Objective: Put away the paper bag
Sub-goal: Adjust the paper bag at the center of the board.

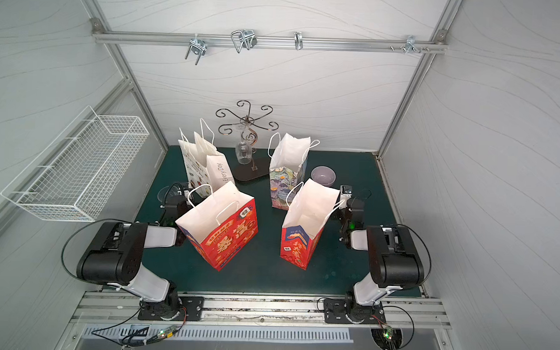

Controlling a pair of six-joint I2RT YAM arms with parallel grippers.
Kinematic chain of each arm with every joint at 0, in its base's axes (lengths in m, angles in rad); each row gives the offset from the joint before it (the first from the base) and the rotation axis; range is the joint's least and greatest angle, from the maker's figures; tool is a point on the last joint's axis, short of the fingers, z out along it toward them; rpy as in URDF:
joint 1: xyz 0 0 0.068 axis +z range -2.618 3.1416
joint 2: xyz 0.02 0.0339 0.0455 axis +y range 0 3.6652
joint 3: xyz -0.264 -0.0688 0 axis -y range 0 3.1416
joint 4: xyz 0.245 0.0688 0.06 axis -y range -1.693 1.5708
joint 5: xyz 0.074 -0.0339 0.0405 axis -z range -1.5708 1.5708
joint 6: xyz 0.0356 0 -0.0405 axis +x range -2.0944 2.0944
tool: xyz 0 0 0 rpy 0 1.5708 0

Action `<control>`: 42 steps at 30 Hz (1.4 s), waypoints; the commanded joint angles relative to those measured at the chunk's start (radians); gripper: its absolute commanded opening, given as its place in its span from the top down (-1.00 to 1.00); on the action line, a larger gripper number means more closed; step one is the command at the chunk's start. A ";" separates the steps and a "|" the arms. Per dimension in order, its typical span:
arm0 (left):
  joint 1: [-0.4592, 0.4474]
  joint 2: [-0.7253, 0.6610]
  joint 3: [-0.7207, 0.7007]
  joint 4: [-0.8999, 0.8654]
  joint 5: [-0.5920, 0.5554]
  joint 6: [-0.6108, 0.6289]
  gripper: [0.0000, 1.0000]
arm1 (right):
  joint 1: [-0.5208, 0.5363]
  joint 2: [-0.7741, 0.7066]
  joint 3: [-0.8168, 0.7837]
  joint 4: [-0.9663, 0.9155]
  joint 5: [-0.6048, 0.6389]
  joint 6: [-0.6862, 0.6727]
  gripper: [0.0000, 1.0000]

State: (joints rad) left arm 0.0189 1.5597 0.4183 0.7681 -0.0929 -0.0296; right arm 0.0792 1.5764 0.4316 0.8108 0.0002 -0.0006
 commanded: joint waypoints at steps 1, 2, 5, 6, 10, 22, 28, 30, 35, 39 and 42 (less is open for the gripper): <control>0.004 -0.003 0.005 0.068 0.008 0.004 -0.99 | 0.001 0.002 0.015 -0.010 0.009 -0.008 -0.98; 0.004 -0.003 0.005 0.069 0.008 0.005 -0.99 | 0.001 0.001 0.015 -0.010 0.008 -0.009 -0.98; 0.004 -0.003 0.005 0.070 0.007 0.004 -0.99 | 0.002 0.002 0.015 -0.010 0.008 -0.009 -0.98; 0.004 -0.004 0.006 0.067 0.007 0.005 -0.99 | 0.001 0.001 0.015 -0.010 0.009 -0.009 -0.98; 0.004 -0.006 0.007 0.062 0.009 0.003 -0.99 | 0.002 0.001 0.015 -0.010 0.009 -0.009 -0.98; 0.004 -0.007 0.008 0.056 0.010 0.002 -0.99 | 0.001 0.004 0.016 -0.012 0.004 -0.006 -0.99; 0.004 -0.007 0.009 0.056 0.010 0.003 -0.99 | 0.001 0.001 0.015 -0.009 0.003 -0.007 -0.98; 0.004 -0.008 0.007 0.057 0.010 0.003 -0.99 | 0.001 -0.001 0.012 -0.006 0.003 -0.007 -0.98; 0.004 -0.033 -0.015 0.081 -0.098 -0.041 -0.99 | -0.002 -0.056 -0.052 0.063 0.049 0.008 -0.98; 0.004 -0.076 -0.021 0.059 -0.093 -0.039 -0.99 | -0.013 -0.151 -0.074 0.022 0.051 0.016 -0.98; 0.005 -0.110 -0.009 0.011 -0.109 -0.044 -0.99 | -0.019 -0.211 -0.070 -0.033 0.040 0.018 -0.98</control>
State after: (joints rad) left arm 0.0189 1.4868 0.3904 0.7647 -0.1692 -0.0616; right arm 0.0681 1.4143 0.3588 0.8112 0.0338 0.0074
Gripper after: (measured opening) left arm 0.995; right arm 0.991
